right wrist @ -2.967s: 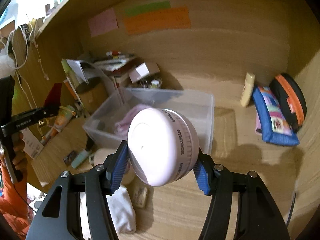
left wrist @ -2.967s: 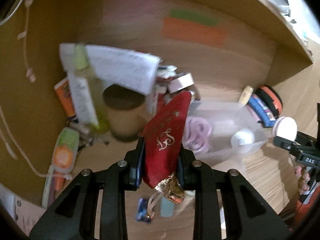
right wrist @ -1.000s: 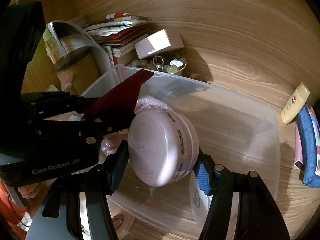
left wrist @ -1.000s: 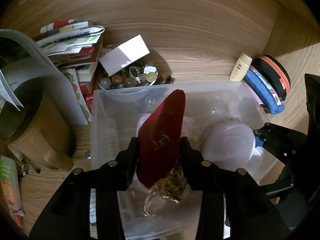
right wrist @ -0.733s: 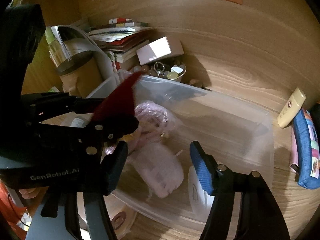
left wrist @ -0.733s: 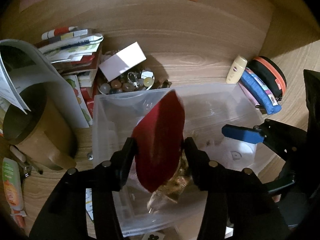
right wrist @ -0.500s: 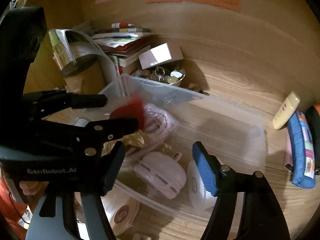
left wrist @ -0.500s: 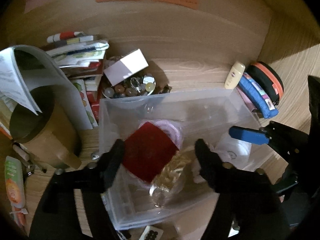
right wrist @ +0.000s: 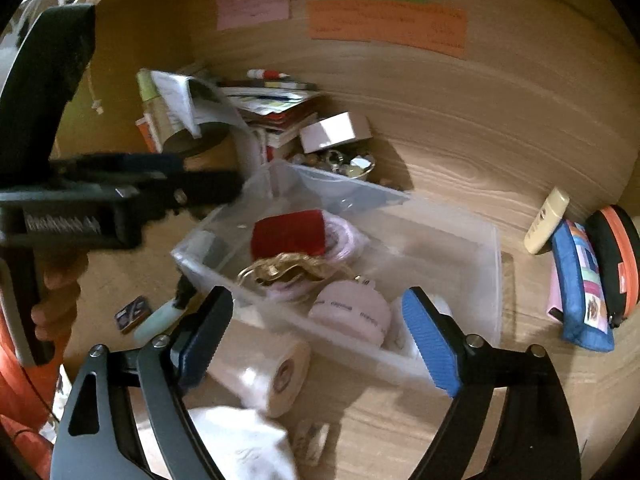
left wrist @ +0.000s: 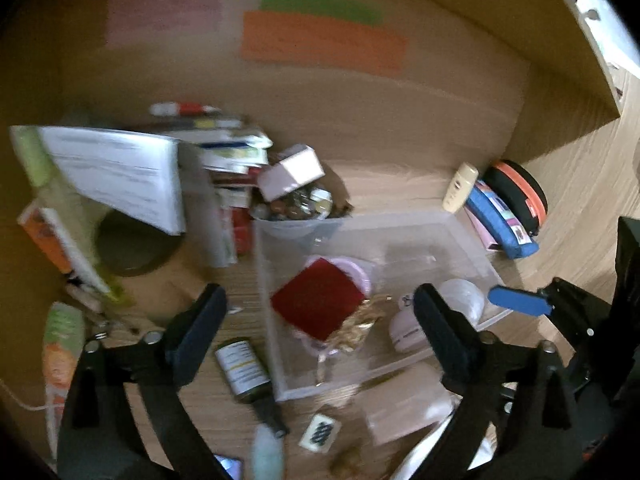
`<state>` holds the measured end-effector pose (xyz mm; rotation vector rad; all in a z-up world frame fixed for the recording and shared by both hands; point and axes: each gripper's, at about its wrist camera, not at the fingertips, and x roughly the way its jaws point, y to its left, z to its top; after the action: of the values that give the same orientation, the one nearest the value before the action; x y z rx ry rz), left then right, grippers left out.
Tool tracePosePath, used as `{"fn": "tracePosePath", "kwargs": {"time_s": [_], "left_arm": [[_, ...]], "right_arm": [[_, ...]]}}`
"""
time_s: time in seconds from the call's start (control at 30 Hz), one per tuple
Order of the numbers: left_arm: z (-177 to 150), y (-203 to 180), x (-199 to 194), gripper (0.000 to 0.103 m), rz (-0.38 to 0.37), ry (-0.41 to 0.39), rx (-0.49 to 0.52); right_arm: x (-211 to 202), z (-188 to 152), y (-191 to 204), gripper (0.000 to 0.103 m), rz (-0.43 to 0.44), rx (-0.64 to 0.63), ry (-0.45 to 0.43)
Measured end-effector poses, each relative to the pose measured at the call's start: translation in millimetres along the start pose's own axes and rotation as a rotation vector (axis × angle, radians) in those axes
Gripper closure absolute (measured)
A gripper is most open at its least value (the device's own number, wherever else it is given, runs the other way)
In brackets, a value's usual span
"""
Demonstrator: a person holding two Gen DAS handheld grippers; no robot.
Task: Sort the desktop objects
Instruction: 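Carry the red pouch and white container into the clear box and release both, then grasp the dark glass bottle with the left tool while the right tool grasps the white tub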
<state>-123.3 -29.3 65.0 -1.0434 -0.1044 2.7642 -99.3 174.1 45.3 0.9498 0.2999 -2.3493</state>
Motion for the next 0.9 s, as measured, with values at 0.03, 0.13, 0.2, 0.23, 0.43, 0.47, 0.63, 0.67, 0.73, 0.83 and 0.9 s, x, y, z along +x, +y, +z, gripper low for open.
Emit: {"fn": "tracePosePath", "kwargs": {"time_s": [0.03, 0.13, 0.2, 0.23, 0.43, 0.47, 0.63, 0.67, 0.73, 0.83, 0.9], "left_arm": [[-2, 2, -4, 0.007, 0.016, -0.003, 0.007], [-14, 13, -16, 0.007, 0.077, -0.006, 0.025], [-21, 19, -20, 0.007, 0.104, 0.003, 0.027], [-26, 24, -22, 0.007, 0.120, 0.013, 0.028], [-53, 44, -22, 0.007, 0.185, 0.070, 0.033], [-57, 46, -20, 0.007, 0.194, 0.082, 0.033], [-70, 55, -5, 0.007, 0.186, 0.139, 0.035], [-72, 55, -1, 0.007, 0.181, 0.150, 0.038], [-74, 55, 10, 0.007, 0.176, 0.174, 0.053], [-72, 57, 24, 0.007, 0.171, 0.193, 0.060], [-67, 61, 31, 0.007, 0.169, 0.200, 0.052]], "right_arm": [[-1, -3, 4, 0.018, 0.003, -0.006, 0.001], [0, -13, 16, 0.018, 0.010, -0.020, 0.018], [2, -19, 24, 0.017, 0.016, -0.031, 0.029], [3, -22, 29, 0.017, 0.015, -0.038, 0.032], [9, -35, 44, 0.017, 0.031, -0.037, 0.045], [10, -36, 45, 0.017, 0.035, -0.032, 0.052], [29, -39, 47, 0.017, 0.051, -0.009, 0.113], [33, -39, 47, 0.017, 0.056, -0.003, 0.127], [40, -40, 47, 0.017, 0.059, 0.003, 0.143], [47, -39, 46, 0.017, 0.049, 0.008, 0.152], [52, -39, 46, 0.018, 0.045, 0.017, 0.157]]}}
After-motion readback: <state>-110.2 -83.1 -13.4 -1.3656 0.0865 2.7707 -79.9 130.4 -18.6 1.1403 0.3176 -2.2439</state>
